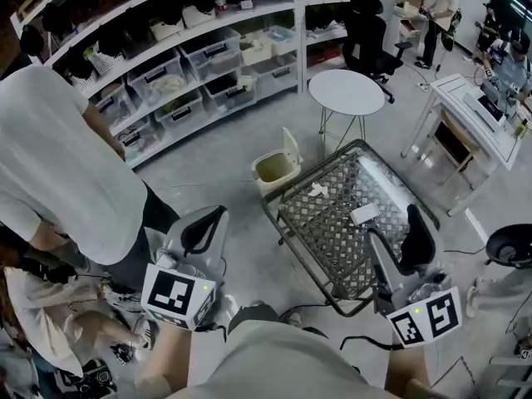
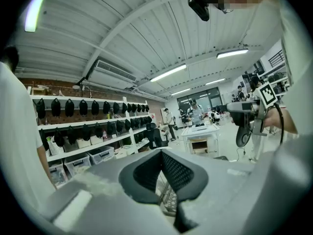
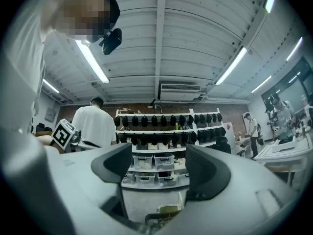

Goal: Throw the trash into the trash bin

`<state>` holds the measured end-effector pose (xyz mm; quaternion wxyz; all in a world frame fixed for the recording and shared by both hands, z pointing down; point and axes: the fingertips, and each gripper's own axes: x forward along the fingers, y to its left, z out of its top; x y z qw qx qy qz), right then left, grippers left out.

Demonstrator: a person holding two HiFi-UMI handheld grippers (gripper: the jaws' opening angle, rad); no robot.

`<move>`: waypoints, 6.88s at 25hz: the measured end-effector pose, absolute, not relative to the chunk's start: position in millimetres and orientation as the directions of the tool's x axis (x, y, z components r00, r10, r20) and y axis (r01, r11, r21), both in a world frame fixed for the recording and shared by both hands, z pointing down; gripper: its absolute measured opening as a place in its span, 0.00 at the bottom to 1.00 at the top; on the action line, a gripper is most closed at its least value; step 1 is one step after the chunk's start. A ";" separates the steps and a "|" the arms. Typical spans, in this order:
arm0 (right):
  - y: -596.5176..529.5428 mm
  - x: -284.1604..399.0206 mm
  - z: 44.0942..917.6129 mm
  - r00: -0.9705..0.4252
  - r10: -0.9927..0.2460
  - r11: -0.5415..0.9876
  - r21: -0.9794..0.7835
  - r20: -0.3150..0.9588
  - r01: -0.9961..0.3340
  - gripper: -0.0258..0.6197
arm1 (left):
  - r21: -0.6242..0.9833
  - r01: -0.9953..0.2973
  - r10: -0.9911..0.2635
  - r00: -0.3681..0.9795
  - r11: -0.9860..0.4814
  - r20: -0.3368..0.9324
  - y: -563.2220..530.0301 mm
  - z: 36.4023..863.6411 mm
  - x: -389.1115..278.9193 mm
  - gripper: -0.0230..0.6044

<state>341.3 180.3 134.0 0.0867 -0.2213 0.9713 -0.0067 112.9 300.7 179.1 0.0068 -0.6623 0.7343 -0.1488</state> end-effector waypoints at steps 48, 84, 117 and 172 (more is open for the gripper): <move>32.4 5.8 167.8 -0.851 -0.523 0.851 -0.032 0.045 -0.524 0.54 | -0.279 -0.959 -0.974 -0.012 -0.053 0.225 136.6 212.8 -216.5 0.04; -125.6 74.3 496.8 -0.664 -0.526 0.712 -0.151 0.531 -0.686 0.50 | -0.072 -0.966 -0.838 0.177 -0.248 0.517 -32.3 398.2 -162.5 0.04; -114.7 95.9 687.4 -0.490 -0.298 0.569 -0.260 0.819 -0.780 0.17 | 0.163 -0.981 -0.679 0.189 -0.103 0.710 1.7 559.2 -167.9 0.04; -176.7 -220.4 810.1 -0.621 -0.140 0.777 -0.303 0.771 -0.552 0.32 | 0.211 -0.972 -0.748 0.065 0.102 0.660 -22.6 752.5 -338.9 0.04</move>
